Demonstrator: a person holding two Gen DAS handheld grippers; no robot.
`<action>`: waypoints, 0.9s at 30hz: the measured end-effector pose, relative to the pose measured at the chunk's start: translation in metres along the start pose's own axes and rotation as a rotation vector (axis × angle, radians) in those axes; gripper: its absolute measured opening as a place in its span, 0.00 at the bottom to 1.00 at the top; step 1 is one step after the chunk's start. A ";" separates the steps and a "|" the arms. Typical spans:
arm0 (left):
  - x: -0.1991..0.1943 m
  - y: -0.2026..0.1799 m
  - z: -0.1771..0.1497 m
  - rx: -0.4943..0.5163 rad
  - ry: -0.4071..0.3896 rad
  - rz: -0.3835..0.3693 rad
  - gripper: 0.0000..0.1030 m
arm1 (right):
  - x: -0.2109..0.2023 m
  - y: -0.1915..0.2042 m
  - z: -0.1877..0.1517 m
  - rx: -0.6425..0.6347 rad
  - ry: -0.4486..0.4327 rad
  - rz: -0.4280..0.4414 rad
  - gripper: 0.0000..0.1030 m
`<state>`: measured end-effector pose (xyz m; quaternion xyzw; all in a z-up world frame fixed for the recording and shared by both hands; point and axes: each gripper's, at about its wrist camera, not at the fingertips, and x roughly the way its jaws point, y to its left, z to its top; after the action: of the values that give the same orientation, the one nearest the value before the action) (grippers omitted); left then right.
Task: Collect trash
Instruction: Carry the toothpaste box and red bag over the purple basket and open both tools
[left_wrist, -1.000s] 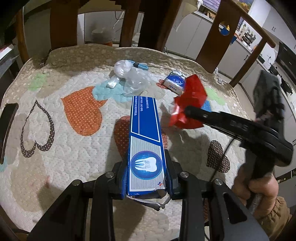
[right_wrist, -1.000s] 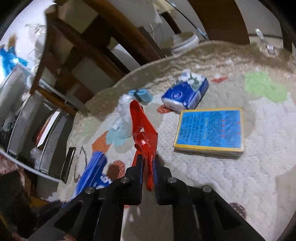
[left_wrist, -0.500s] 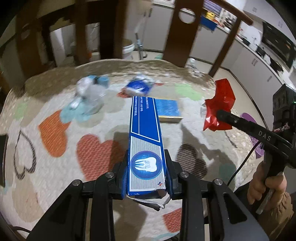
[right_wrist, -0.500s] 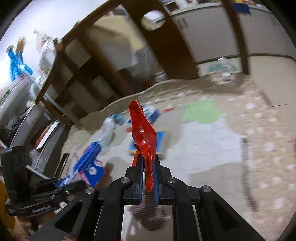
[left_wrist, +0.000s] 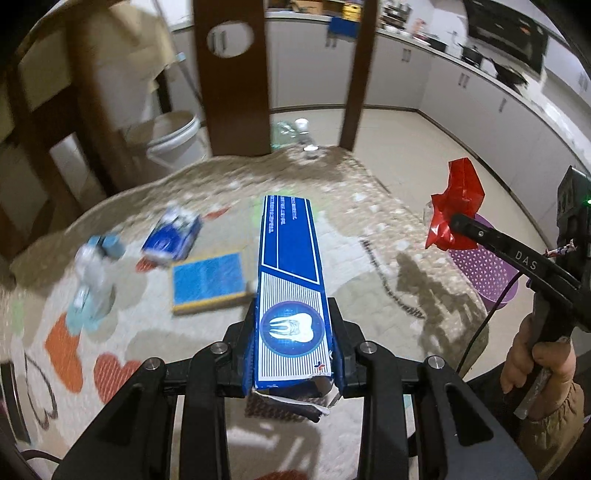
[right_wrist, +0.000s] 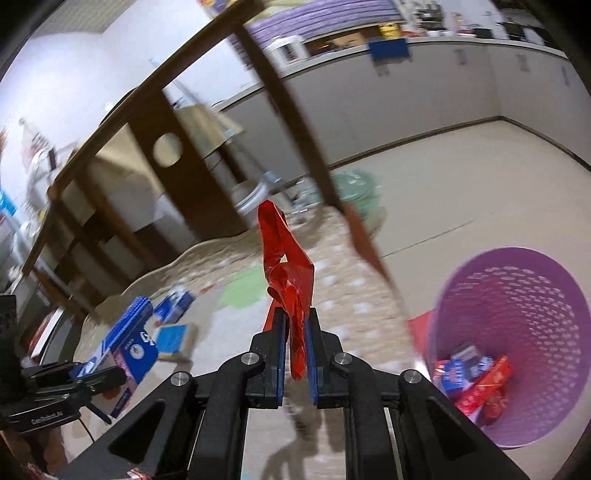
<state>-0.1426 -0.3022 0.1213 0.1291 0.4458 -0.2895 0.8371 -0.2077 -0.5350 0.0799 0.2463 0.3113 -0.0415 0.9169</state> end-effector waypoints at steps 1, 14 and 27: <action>0.002 -0.007 0.002 0.013 0.000 -0.001 0.30 | -0.003 -0.007 0.001 0.011 -0.007 -0.008 0.10; 0.022 -0.103 0.041 0.150 -0.005 -0.138 0.30 | -0.052 -0.079 0.005 0.142 -0.103 -0.133 0.10; 0.063 -0.206 0.074 0.214 0.043 -0.337 0.30 | -0.088 -0.158 -0.005 0.387 -0.154 -0.198 0.10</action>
<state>-0.1888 -0.5249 0.1204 0.1469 0.4456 -0.4684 0.7486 -0.3176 -0.6781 0.0614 0.3819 0.2491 -0.2089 0.8651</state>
